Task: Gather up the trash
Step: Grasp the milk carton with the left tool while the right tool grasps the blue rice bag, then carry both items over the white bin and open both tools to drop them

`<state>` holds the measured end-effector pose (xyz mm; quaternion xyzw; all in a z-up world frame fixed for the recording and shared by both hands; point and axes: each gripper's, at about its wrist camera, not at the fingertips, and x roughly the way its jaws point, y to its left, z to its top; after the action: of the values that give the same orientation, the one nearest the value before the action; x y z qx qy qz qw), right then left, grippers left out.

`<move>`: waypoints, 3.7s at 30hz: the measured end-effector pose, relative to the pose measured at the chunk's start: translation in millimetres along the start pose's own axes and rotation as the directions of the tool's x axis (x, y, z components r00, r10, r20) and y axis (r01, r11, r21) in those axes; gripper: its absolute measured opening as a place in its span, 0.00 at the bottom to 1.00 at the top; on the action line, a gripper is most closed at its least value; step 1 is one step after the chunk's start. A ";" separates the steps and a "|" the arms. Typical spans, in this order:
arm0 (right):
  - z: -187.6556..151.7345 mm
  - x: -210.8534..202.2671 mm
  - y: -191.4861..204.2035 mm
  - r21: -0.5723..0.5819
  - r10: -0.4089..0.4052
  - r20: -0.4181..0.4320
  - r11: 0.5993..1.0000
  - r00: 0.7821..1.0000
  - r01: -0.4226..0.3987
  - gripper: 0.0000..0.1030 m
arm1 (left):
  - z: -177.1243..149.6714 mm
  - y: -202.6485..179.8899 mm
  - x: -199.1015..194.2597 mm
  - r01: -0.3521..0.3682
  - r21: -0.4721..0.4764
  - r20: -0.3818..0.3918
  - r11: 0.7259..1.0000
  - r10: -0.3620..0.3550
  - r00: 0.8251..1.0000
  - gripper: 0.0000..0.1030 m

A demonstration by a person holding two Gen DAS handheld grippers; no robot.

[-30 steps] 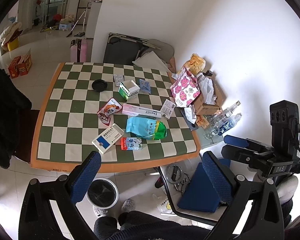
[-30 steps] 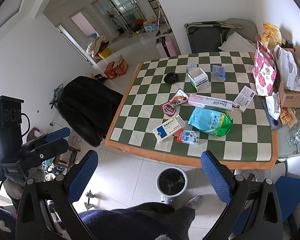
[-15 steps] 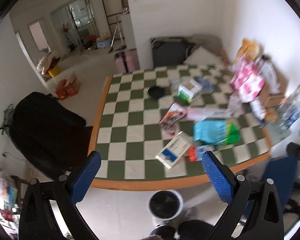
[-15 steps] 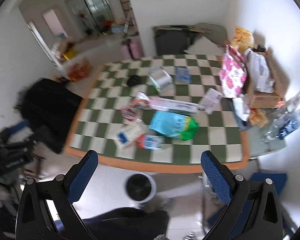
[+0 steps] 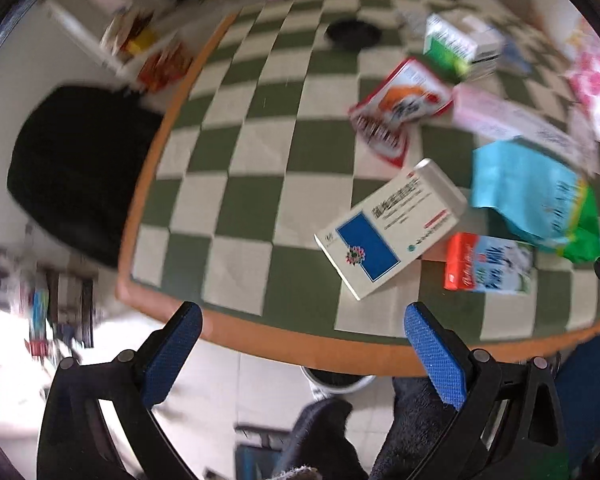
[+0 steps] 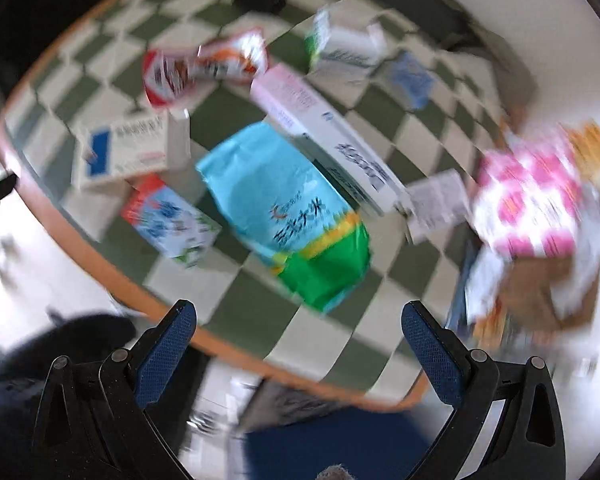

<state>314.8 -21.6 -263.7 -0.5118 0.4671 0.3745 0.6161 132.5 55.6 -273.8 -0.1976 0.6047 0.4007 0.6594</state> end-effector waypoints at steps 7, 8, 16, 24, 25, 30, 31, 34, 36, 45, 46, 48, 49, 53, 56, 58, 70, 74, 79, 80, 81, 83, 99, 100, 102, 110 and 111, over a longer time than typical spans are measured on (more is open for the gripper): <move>53.2 94.8 6.2 -0.294 0.031 -0.079 0.954 0.996 -0.053 1.00 | 1.1 -22.4 48.2 -0.029 -0.144 -0.170 0.989 0.004 0.985 1.00; 57.4 102.7 9.5 -0.322 0.038 -0.095 0.944 0.995 -0.066 1.00 | 0.8 -23.8 50.5 -0.028 -0.162 -0.184 0.986 -0.003 0.983 1.00; 64.4 134.6 22.8 -0.301 0.170 -0.177 0.928 0.969 -0.218 0.94 | 3.4 -39.1 58.6 -0.007 -0.227 -0.240 0.974 -0.049 0.970 1.00; 12.3 148.2 -39.1 0.197 0.452 -0.135 0.884 0.882 -0.423 0.28 | 12.1 -64.5 66.2 0.167 -0.403 -0.304 0.900 -0.304 0.903 1.00; -1.4 150.2 -52.3 0.289 0.481 -0.100 0.851 0.871 -0.437 0.28 | 13.7 -72.8 70.7 0.197 -0.439 -0.318 0.877 -0.357 0.878 0.99; -52.6 160.5 -98.0 0.567 0.502 0.047 0.699 0.864 -0.437 0.34 | 24.8 -97.7 92.1 0.260 -0.596 -0.328 0.760 -0.525 0.785 0.87; -60.7 165.4 -100.6 0.591 0.507 0.053 0.679 0.860 -0.437 0.52 | 28.6 -100.3 96.8 0.264 -0.621 -0.319 0.738 -0.546 0.775 0.87; -76.4 180.6 -104.4 0.646 0.547 0.076 0.610 0.834 -0.459 0.63 | 44.1 -105.1 103.0 0.258 -0.666 -0.295 0.700 -0.565 0.771 0.87; -76.4 170.3 -110.3 0.651 0.545 0.083 0.604 0.834 -0.459 0.63 | 53.9 -109.1 105.1 0.236 -0.679 -0.301 0.696 -0.556 0.775 0.87; -94.8 170.4 -117.3 0.689 0.540 0.116 0.560 0.833 -0.459 0.59 | 49.4 -112.8 112.0 0.170 -0.668 -0.319 0.724 -0.485 0.814 0.52; -94.5 170.2 -115.6 0.690 0.544 0.127 0.553 0.829 -0.468 0.49 | 47.2 -106.0 107.6 0.173 -0.640 -0.312 0.748 -0.459 0.832 0.40; -94.0 170.4 -113.0 0.689 0.553 0.147 0.538 0.820 -0.487 0.41 | 49.1 -110.1 103.0 0.171 -0.583 -0.312 0.794 -0.413 0.856 0.33; -93.4 169.7 -111.7 0.685 0.553 0.157 0.535 0.818 -0.494 0.36 | 48.9 -112.1 100.8 0.165 -0.555 -0.314 0.815 -0.389 0.866 0.32; -94.2 159.4 -113.1 0.678 0.528 0.197 0.535 0.826 -0.504 0.23 | 53.5 -125.5 86.0 0.144 -0.404 -0.293 0.903 -0.277 0.915 0.31; -93.2 150.4 -114.6 0.673 0.507 0.222 0.538 0.832 -0.508 0.20 | 55.8 -140.1 69.6 0.104 -0.245 -0.240 0.964 -0.164 0.957 0.30; -93.3 145.4 -116.1 0.669 0.498 0.216 0.552 0.840 -0.499 0.19 | 59.3 -148.1 61.9 0.076 -0.167 -0.208 0.983 -0.110 0.972 0.30; -81.9 95.8 -98.9 0.608 0.401 0.276 0.631 0.874 -0.482 0.11 | 48.8 -131.3 5.6 0.025 0.043 0.005 0.999 -0.025 1.000 0.30; -88.1 64.8 -82.9 0.613 0.367 0.320 0.623 0.874 -0.486 0.11 | 27.9 -91.7 -20.5 0.059 0.077 0.078 0.995 -0.065 0.995 0.30; -104.8 21.7 -39.7 0.623 0.325 0.375 0.605 0.868 -0.496 0.10 | 0.0 -43.8 -45.1 0.133 0.133 0.146 0.982 -0.152 0.978 0.30; -107.6 15.9 -30.2 0.626 0.318 0.382 0.602 0.868 -0.496 0.10 | -6.2 -36.6 -47.8 0.144 0.144 0.149 0.979 -0.166 0.975 0.30; -113.9 6.0 -15.8 0.632 0.306 0.393 0.595 0.867 -0.496 0.10 | -17.2 -23.5 -49.3 0.161 0.162 0.153 0.973 -0.186 0.970 0.30; -125.6 -8.4 15.7 0.645 0.290 0.404 0.582 0.868 -0.495 0.10 | -34.7 -4.7 -48.9 0.186 0.181 0.147 0.966 -0.214 0.966 0.30; -206.6 122.6 258.9 0.782 0.468 0.208 0.448 0.859 -0.433 0.10 | -167.2 60.7 184.2 0.356 0.077 -0.269 0.931 -0.325 0.907 0.30; -207.9 146.0 269.8 0.785 0.477 0.194 0.449 0.857 -0.427 0.10 | -170.5 55.6 210.7 0.368 0.057 -0.290 0.928 -0.337 0.896 0.30; -208.4 188.0 286.2 0.786 0.491 0.175 0.452 0.853 -0.421 0.10 | -175.3 45.2 255.3 0.372 0.027 -0.317 0.928 -0.345 0.883 0.30; -188.7 340.6 329.0 0.783 0.510 0.167 0.451 0.844 -0.428 0.10 | -184.1 1.1 382.0 0.403 0.011 -0.385 0.915 -0.368 0.847 0.32; -185.2 356.7 332.2 0.785 0.510 0.169 0.447 0.843 -0.428 0.10 | -185.2 0.2 395.4 0.404 0.001 -0.397 0.915 -0.371 0.839 0.34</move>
<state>68.0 -144.1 -706.4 -0.0472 0.7340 0.2558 0.6273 -6.7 32.1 -687.0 -0.3632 0.6872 0.1858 0.6011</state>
